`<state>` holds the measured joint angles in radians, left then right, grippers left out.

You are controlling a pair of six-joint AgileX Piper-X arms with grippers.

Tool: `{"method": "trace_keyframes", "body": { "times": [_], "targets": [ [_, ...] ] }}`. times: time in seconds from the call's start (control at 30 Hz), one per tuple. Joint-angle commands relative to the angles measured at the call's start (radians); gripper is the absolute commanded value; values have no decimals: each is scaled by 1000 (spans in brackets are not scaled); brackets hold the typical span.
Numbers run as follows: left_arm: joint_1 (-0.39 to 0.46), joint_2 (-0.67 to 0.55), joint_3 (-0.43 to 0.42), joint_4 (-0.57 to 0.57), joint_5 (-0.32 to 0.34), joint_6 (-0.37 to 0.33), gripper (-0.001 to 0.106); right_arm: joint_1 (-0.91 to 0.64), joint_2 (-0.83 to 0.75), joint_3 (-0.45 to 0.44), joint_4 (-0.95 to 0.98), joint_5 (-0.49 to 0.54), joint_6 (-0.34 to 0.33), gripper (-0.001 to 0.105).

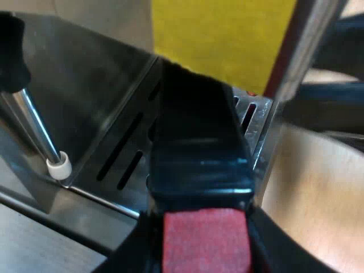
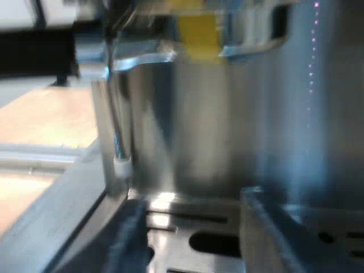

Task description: Put the handle in the coffee machine

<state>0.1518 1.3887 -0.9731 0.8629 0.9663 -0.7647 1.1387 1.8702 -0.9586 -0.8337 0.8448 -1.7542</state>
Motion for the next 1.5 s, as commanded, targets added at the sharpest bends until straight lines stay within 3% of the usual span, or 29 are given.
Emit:
{"method": "trace_keyframes", "body": {
  "times": [0.03, 0.5, 0.6, 0.8, 1.03, 1.2, 1.23, 1.33, 1.5],
  "targets": [
    [9, -25, -42, -51, 191, -17, 0, -37, 34, -4, -1, -71, 3, 30],
    [9, -25, -42, -51, 184, -17, 0, -80, 138, -139, -8, -50, -1, 26],
    [9, -25, -42, -51, 184, -17, 0, -84, 164, -165, -31, 31, 0, 26],
    [9, -25, -42, -51, 184, -17, 0, -109, 189, -192, -89, 33, -3, 30],
    [9, -25, -42, -51, 177, -17, 0, -142, 190, -248, -90, 17, -89, 35],
    [9, -25, -42, -51, 177, -17, 0, -147, 190, -260, -115, 18, -98, 35],
    [9, -25, -42, -51, 177, -17, 0, -146, 190, -264, -149, 18, -162, 35],
    [9, -25, -42, -51, 177, -17, 0, -146, 190, -264, -211, 13, -212, 35],
    [9, -25, -42, -51, 177, -17, 0, -146, 190, -264, -295, 12, -228, 35]
  ]
}}
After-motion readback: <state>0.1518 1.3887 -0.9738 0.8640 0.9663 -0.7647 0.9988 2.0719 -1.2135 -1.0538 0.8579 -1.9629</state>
